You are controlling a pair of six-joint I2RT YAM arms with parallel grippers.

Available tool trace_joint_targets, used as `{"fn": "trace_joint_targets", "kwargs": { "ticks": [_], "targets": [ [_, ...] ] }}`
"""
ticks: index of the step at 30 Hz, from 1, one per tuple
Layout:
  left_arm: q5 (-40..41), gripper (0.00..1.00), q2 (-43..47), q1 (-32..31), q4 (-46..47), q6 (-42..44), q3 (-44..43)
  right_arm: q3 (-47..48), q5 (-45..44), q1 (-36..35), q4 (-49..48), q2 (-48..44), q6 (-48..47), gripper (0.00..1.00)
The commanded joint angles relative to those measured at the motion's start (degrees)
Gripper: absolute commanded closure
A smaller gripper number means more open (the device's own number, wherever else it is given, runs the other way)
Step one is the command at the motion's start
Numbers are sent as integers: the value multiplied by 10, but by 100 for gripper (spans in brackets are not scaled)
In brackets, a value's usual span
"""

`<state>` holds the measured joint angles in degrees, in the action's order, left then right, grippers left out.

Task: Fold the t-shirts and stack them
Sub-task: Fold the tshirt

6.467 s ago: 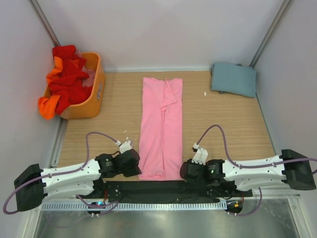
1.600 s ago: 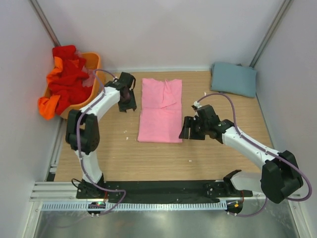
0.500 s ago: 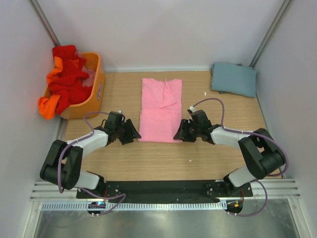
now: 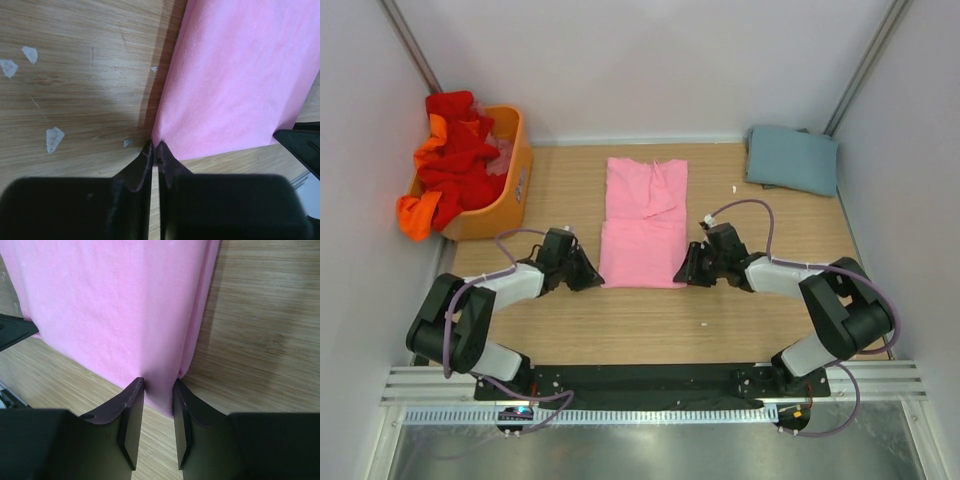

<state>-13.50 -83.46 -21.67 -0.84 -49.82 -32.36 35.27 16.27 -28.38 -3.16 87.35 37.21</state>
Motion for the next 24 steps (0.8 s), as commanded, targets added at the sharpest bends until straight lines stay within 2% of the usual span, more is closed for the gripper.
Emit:
{"fn": "trace_joint_targets", "kwargs": {
  "ticks": [1,9,15,24],
  "targets": [
    [9,100,-3,-7,7,-2,9,-33,-33,-4,71,8,-9,65],
    [24,100,30,-28,-2,-8,12,-51,-46,-4,84,-26,2,90],
    [59,100,95,-73,-66,-41,24,-61,-41,-4,113,-69,11,92],
    [151,100,311,-197,-237,-139,43,-52,-67,-60,271,-271,72,92]
  ]
}}
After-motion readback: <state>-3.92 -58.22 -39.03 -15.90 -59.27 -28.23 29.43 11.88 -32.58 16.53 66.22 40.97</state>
